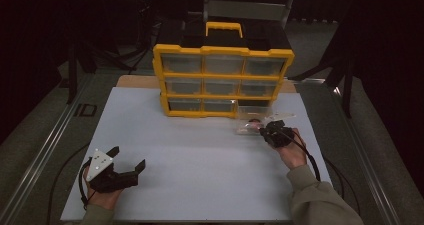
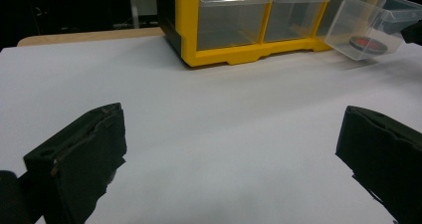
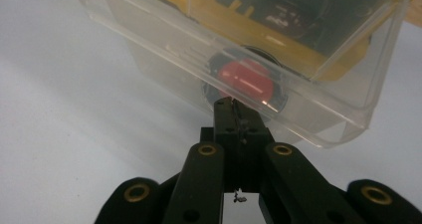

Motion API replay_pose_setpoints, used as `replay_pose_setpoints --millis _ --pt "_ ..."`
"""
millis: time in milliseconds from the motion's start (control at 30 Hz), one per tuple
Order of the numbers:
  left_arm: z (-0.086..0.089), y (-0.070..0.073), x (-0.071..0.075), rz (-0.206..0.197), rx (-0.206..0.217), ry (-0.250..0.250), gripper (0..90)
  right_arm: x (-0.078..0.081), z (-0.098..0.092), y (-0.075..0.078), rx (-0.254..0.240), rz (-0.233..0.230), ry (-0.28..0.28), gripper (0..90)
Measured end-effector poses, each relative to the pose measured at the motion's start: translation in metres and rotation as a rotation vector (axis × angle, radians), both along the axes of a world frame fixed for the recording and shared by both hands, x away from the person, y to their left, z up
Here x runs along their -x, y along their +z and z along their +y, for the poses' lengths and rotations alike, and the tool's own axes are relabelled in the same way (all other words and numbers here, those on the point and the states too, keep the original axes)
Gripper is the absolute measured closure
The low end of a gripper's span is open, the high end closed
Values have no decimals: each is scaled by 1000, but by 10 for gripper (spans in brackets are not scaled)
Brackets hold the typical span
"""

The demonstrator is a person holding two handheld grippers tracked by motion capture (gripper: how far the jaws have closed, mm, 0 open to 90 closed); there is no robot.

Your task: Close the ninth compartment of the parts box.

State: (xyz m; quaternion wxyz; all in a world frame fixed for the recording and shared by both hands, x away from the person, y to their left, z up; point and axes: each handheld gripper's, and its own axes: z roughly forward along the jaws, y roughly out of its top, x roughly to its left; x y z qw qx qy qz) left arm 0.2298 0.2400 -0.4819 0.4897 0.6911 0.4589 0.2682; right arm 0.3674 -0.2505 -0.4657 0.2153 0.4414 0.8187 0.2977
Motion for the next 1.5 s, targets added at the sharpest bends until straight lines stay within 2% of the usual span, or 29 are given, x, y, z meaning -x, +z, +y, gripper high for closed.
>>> replay_pose_setpoints --millis 400,1500 --pt "0 0 0 0 -1 0 1 -3 0 6 -21 -14 -5 898" --pt "0 0 0 -6 -2 -2 1 -18 1 4 -37 -15 -30 898"
